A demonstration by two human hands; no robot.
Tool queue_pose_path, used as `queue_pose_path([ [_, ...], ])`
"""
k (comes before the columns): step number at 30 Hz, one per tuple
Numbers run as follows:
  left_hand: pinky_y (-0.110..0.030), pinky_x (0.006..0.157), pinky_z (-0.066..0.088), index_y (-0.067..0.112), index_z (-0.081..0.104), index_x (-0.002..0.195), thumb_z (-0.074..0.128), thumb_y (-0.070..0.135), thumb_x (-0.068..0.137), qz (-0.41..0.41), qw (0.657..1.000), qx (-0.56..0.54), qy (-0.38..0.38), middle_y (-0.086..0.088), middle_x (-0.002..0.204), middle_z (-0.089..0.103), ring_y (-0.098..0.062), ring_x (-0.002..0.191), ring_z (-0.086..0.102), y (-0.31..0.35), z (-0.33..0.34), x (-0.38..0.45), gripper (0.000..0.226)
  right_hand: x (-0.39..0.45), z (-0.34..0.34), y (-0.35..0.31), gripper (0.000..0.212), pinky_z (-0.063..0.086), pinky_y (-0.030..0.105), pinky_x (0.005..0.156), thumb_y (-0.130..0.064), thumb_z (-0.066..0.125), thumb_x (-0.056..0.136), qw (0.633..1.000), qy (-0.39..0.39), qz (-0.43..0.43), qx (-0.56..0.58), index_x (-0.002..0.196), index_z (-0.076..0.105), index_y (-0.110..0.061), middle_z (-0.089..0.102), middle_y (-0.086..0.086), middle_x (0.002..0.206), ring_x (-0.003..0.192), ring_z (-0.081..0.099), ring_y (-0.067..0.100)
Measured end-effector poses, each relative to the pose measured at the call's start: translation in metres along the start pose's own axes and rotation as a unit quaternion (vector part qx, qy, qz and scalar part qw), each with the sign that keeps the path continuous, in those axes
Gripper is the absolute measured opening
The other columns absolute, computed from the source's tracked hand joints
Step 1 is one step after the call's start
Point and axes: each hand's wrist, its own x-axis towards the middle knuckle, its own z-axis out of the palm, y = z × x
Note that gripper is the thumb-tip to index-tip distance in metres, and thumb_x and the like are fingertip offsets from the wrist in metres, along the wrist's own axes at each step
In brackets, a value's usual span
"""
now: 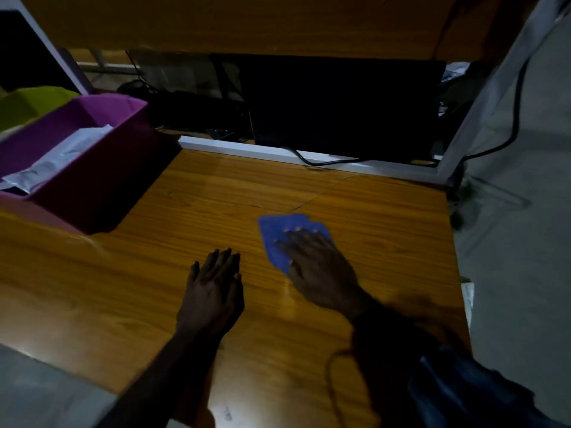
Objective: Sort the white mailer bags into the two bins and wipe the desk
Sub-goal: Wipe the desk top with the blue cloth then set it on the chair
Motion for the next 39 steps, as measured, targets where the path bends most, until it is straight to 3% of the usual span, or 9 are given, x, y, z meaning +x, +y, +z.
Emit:
queue_pose_path([
  [2,-0.046,0.116,0.019,0.015,0.044,0.142,0.027,0.04,0.095,0.021,0.999,-0.043,-0.014,-0.003,0.151,0.036,-0.024,0.143,0.025,0.0,-0.005,-0.001,0.056,-0.005,-0.007,-0.017,0.06,0.022,0.047,0.117,-0.044,0.02,0.093,0.995,0.036,0.088,-0.019,0.142,0.045,-0.023,0.041,0.008,0.15,0.14,0.035,0.028],
  [6,-0.045,0.116,0.021,0.017,0.04,0.144,0.019,0.047,0.094,0.086,0.994,-0.033,-0.055,-0.005,0.153,0.032,-0.023,0.144,0.023,-0.03,-0.014,-0.017,0.062,-0.052,0.015,-0.069,0.05,0.024,0.043,0.116,-0.038,0.035,0.092,0.999,0.008,-0.031,-0.023,0.141,0.045,-0.03,0.04,0.0,0.151,0.14,0.034,0.022],
  [10,-0.045,0.118,0.013,0.026,0.029,0.149,0.012,0.049,0.096,0.094,0.994,0.006,-0.059,0.0,0.156,0.024,-0.018,0.146,0.015,-0.067,-0.029,-0.049,0.06,-0.073,0.021,-0.103,0.052,0.029,0.046,0.113,-0.037,0.034,0.089,0.993,0.07,0.09,-0.02,0.139,0.049,-0.027,0.045,0.004,0.148,0.138,0.038,0.026],
  [16,-0.049,0.115,0.014,0.024,0.031,0.148,0.009,0.05,0.094,0.105,0.991,0.008,-0.083,-0.003,0.156,0.026,-0.021,0.146,0.017,-0.105,-0.044,-0.068,0.064,-0.118,0.047,-0.158,0.053,0.018,0.043,0.118,-0.037,0.035,0.092,0.98,-0.035,-0.196,-0.028,0.145,0.038,-0.031,0.039,0.003,0.152,0.14,0.034,0.025],
  [21,-0.051,0.114,0.016,0.023,0.035,0.147,0.01,0.05,0.094,0.106,0.991,0.005,-0.083,-0.004,0.154,0.03,-0.023,0.145,0.02,-0.112,-0.054,-0.074,0.064,-0.095,0.038,-0.168,0.046,0.042,0.05,0.103,-0.035,0.038,0.091,0.996,0.081,0.03,-0.03,0.133,0.054,-0.027,0.054,0.006,0.139,0.128,0.049,0.028],
  [26,-0.055,0.11,0.021,0.021,0.042,0.143,0.015,0.05,0.092,0.115,0.99,0.004,-0.081,-0.008,0.151,0.036,-0.027,0.142,0.027,-0.116,-0.055,-0.073,0.065,-0.098,0.042,-0.18,0.048,0.025,0.045,0.114,-0.033,0.038,0.092,0.984,-0.033,-0.169,-0.054,0.139,0.044,-0.03,0.043,0.004,0.149,0.137,0.039,0.027],
  [31,-0.05,0.115,0.014,0.027,0.034,0.147,0.006,0.055,0.092,0.099,0.992,-0.009,-0.079,-0.001,0.156,0.027,-0.02,0.146,0.017,-0.115,-0.056,-0.074,0.068,-0.055,0.034,-0.16,0.052,0.033,0.047,0.11,-0.037,0.026,0.092,0.988,0.042,0.118,-0.088,0.135,0.051,-0.025,0.048,0.007,0.144,0.132,0.045,0.03],
  [37,-0.05,0.115,0.015,0.025,0.035,0.147,0.009,0.053,0.092,0.108,0.991,-0.008,-0.081,-0.002,0.155,0.029,-0.02,0.145,0.019,-0.119,-0.051,-0.071,0.066,-0.069,0.037,-0.165,0.049,0.023,0.041,0.115,-0.029,0.04,0.092,0.988,-0.018,-0.148,-0.031,0.14,0.046,-0.028,0.043,0.004,0.149,0.138,0.035,0.026],
  [39,-0.048,0.116,0.012,0.027,0.03,0.148,0.007,0.053,0.094,0.107,0.991,-0.006,-0.08,0.0,0.157,0.024,-0.017,0.146,0.015,-0.12,-0.05,-0.069,0.065,-0.06,0.035,-0.147,0.049,0.026,0.039,0.114,-0.028,0.04,0.091,0.99,0.005,-0.134,-0.034,0.139,0.049,-0.028,0.046,0.004,0.146,0.137,0.038,0.025],
])
